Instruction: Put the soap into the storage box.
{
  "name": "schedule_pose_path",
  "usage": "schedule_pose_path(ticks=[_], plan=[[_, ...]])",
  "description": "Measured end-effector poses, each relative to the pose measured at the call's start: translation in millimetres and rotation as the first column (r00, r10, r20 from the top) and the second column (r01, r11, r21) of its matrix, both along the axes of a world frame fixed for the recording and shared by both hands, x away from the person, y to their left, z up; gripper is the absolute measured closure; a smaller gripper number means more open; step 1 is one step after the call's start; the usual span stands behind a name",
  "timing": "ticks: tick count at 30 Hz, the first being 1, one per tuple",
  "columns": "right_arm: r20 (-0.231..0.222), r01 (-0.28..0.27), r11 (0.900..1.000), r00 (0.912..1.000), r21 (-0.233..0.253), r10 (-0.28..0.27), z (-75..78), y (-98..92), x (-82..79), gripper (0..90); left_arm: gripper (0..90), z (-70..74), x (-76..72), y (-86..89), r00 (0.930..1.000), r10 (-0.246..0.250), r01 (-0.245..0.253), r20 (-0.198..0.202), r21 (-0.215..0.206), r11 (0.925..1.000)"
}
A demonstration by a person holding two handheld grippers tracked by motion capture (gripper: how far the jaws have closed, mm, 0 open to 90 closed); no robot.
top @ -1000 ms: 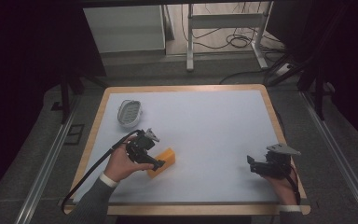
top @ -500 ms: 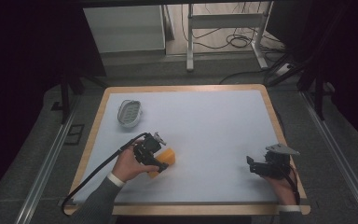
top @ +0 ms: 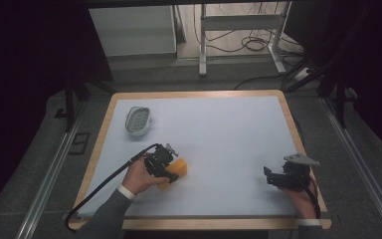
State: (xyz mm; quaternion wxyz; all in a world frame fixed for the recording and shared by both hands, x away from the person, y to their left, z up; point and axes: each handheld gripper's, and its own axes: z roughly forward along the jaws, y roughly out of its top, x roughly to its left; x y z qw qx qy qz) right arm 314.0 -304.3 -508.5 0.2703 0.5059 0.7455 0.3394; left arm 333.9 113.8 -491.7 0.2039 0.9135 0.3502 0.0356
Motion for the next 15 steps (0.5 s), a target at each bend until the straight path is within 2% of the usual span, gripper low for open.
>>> schedule_pose_path(ticks=[1, 4, 5, 15], plan=[[0.001, 0.000, 1.000, 1.0000, 0.000, 0.000, 0.0, 0.0, -0.1, 6.3, 48.9, 0.3, -1.2, -0.5, 1.0000, -0.007, 0.007, -0.003, -0.012, 0.9999], [0.002, 0.003, 1.000, 1.0000, -0.006, -0.003, 0.1, 0.1, -0.1, 6.3, 52.5, 0.4, -2.1, -1.0, 0.9999, -0.010, 0.010, -0.008, -0.018, 0.9998], [0.003, 0.002, 1.000, 1.0000, -0.006, -0.002, 0.1, 0.1, -0.2, 6.3, 56.7, 0.5, -2.3, -1.1, 0.9998, -0.014, 0.014, -0.012, -0.023, 0.9996], [0.008, 0.008, 1.000, 0.9999, -0.008, -0.008, 0.8, -1.1, -0.4, 6.3, 60.9, 2.4, -2.9, 0.1, 0.9999, -0.012, 0.012, 0.000, -0.018, 0.9998]])
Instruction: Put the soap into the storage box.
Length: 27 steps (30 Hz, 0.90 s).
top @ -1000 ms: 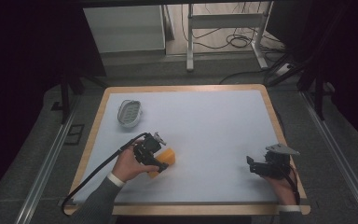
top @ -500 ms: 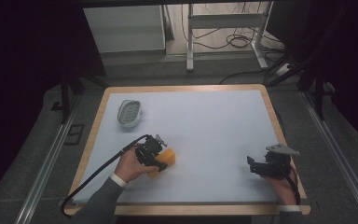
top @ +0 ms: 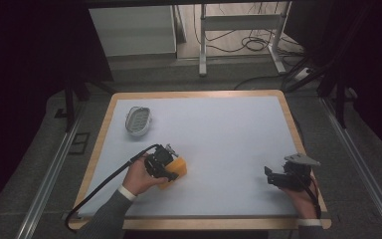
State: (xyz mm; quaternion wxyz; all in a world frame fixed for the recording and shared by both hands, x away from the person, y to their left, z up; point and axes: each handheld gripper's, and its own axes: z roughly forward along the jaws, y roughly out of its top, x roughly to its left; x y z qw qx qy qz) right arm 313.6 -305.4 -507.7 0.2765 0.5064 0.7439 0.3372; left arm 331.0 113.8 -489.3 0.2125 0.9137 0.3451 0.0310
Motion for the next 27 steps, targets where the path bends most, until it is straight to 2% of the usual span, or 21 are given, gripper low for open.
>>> schedule_pose_path(ticks=[11, 20, 23, 27], plan=[[0.000, 0.006, 1.000, 1.0000, 0.005, -0.006, 1.2, -2.1, -0.7, 6.3, 61.0, 10.2, 4.8, 10.7, 0.9999, 0.004, -0.004, -0.013, -0.048, 0.9988], [-0.002, 0.008, 1.000, 1.0000, 0.003, -0.008, 0.9, -2.2, -0.5, 6.3, 61.0, 23.7, 11.6, 25.8, 0.9991, 0.041, -0.039, 0.013, -0.097, 0.9945], [-0.003, 0.008, 1.000, 1.0000, 0.002, -0.008, 0.5, -2.4, -0.4, 6.3, 61.0, 28.4, 13.9, 29.7, 0.9979, 0.057, -0.054, 0.029, -0.103, 0.9932], [-0.002, 0.009, 1.000, 1.0000, 0.002, -0.009, 0.5, -2.5, -0.3, 6.3, 61.0, 31.5, 16.5, 32.8, 0.9976, 0.063, -0.059, 0.029, -0.112, 0.9920]])
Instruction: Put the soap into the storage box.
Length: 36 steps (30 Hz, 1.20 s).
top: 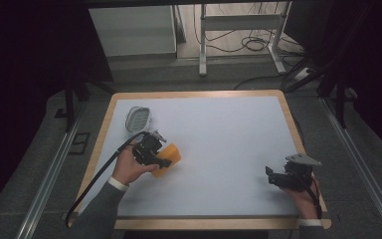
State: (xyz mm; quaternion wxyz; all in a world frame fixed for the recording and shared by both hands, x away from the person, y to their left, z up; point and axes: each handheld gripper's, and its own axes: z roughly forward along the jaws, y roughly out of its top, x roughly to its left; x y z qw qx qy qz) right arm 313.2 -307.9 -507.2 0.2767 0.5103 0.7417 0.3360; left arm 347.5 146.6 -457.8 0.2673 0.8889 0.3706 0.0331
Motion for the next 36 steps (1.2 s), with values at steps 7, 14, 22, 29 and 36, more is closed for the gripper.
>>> schedule_pose_path(ticks=[7, 14, 22, 29, 36], plan=[[0.002, 0.001, 1.000, 1.0000, 0.000, -0.001, 0.2, -0.4, -0.1, 6.3, 61.0, 3.5, 6.6, 5.7, 0.9998, 0.018, -0.018, -0.002, -0.003, 0.9998], [0.001, 0.003, 1.000, 1.0000, 0.001, -0.003, 0.1, -1.4, 0.2, 6.3, 61.0, 10.0, 12.7, 11.5, 0.9993, 0.037, -0.037, 0.004, -0.006, 0.9993], [0.001, 0.004, 1.000, 1.0000, 0.000, -0.004, -0.1, -1.6, 0.2, 6.3, 61.0, 18.5, 18.6, 12.6, 0.9988, 0.047, -0.047, 0.012, -0.007, 0.9989], [-0.001, 0.017, 1.000, 0.9999, 0.001, -0.017, -0.4, -2.6, 0.5, 6.3, 61.0, 21.1, 23.6, 14.7, 0.9987, 0.051, -0.050, 0.009, -0.010, 0.9987], [-0.006, 0.017, 1.000, 0.9998, 0.001, -0.017, -1.2, -3.4, 0.8, 6.3, 60.9, 26.8, 29.6, 19.4, 0.9975, 0.064, -0.064, 0.028, -0.015, 0.9978]])
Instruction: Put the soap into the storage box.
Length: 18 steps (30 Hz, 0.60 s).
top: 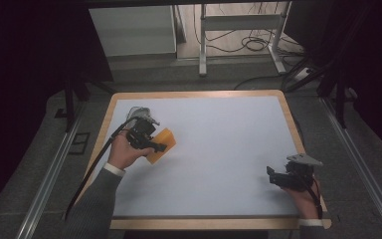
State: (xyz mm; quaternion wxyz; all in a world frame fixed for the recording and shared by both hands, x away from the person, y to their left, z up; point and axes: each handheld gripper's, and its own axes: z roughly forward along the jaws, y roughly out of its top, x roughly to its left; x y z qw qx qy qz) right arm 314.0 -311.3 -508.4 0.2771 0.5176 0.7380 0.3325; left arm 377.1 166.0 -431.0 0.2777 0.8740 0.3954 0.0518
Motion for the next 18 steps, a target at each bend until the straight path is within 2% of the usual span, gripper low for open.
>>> schedule_pose_path(ticks=[14, 18], plan=[[0.000, 0.000, 1.000, 1.0000, -0.002, 0.000, -0.1, 0.0, 0.0, 6.3, 61.0, 2.9, 13.0, 5.4, 0.9995, 0.025, -0.026, -0.016, -0.014, 0.9996], [0.001, 0.005, 1.000, 1.0000, -0.001, -0.005, -0.1, -0.2, 0.0, 6.3, 61.0, 3.3, 17.7, 6.4, 0.9992, 0.037, -0.037, -0.018, -0.005, 0.9993]])
